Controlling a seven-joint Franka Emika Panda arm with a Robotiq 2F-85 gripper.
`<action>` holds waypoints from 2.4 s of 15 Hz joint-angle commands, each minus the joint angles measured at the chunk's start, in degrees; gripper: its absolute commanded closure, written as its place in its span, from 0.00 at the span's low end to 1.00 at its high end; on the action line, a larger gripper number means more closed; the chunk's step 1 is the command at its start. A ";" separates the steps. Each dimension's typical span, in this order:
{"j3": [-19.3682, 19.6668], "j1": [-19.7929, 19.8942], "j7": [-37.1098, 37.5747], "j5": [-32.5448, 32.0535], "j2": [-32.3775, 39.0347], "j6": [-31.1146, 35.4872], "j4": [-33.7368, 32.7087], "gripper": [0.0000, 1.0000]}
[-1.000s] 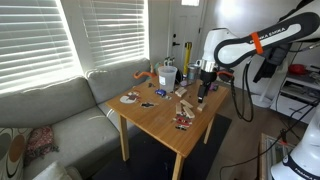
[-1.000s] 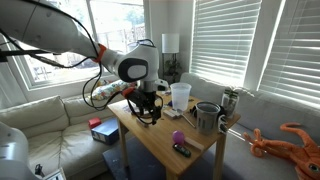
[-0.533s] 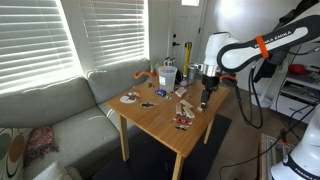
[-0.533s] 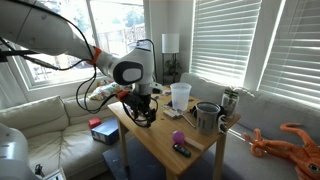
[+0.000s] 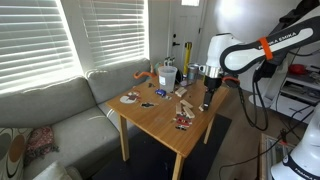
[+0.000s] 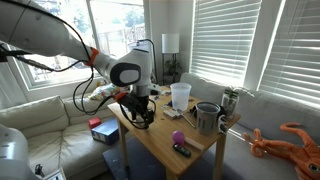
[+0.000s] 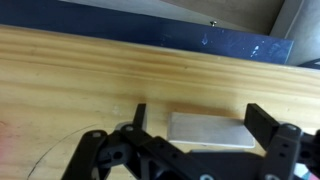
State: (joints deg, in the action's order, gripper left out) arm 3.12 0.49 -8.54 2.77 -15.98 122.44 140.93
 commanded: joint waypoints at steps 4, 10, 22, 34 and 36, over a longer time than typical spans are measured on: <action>0.21 -0.32 -0.44 2.12 -1.54 1.19 1.24 0.00; 0.13 0.45 0.57 0.78 -1.13 1.37 1.18 0.00; 0.74 -0.24 -1.08 4.31 0.12 2.48 0.58 0.00; 0.31 -0.33 -0.65 6.22 0.99 3.19 0.43 0.00; 0.29 -0.33 -0.63 6.17 1.17 3.31 0.37 0.08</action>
State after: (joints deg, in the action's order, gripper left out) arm 3.41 0.33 -8.95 8.55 -14.97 124.99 140.98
